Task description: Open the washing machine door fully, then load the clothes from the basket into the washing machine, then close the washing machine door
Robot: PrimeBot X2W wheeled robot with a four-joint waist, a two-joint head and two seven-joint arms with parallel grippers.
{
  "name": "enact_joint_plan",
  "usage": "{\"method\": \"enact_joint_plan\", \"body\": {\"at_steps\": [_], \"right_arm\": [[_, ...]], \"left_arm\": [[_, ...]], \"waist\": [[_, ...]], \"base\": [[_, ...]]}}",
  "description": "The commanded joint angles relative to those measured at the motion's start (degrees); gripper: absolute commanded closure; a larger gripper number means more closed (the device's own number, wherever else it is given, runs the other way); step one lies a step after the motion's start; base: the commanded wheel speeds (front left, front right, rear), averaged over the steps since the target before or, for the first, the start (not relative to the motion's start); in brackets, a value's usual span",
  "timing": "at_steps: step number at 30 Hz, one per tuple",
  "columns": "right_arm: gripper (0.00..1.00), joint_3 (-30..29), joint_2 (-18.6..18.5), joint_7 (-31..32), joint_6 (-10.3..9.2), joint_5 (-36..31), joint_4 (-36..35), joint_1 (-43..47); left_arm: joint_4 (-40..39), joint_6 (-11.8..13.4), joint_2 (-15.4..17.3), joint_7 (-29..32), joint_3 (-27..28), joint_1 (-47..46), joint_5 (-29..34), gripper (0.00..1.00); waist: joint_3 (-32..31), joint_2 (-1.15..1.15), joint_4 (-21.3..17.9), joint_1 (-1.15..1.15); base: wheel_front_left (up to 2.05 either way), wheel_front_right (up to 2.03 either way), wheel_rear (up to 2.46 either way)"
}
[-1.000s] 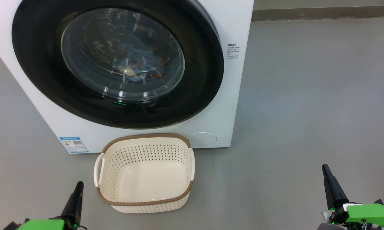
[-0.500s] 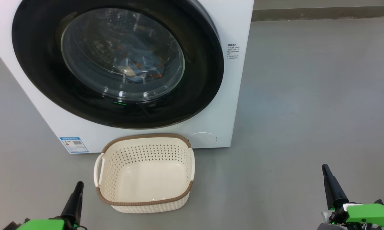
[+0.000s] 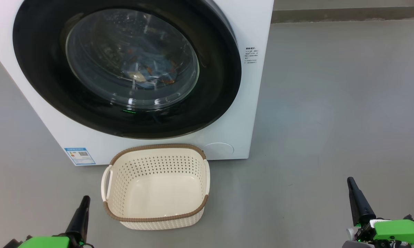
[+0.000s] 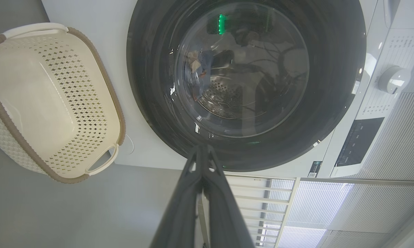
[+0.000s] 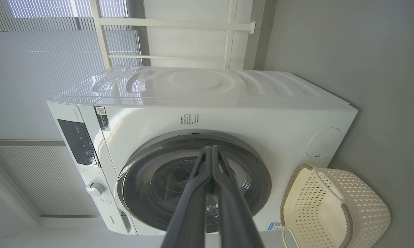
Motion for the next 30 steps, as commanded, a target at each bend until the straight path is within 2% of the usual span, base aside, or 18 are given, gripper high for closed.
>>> {"method": "enact_joint_plan", "body": {"at_steps": [1, 30], "right_arm": [[1.00, 1.39, -0.26, 0.44, -0.06, 0.63, -1.70, -2.36], [1.00, 1.39, -0.26, 0.44, -0.06, 0.64, -1.70, -2.36]], "left_arm": [[-1.51, -0.17, 0.59, 0.32, 2.05, -2.33, -0.11, 1.00], [-1.51, -0.17, 0.57, 0.35, 2.09, -2.33, -0.08, 1.00]], "waist": [[0.00, 0.00, 0.00, 0.00], [0.00, 0.00, 0.00, 0.00]], "base": [[0.00, 0.00, 0.00], [0.00, 0.00, 0.00]]}}
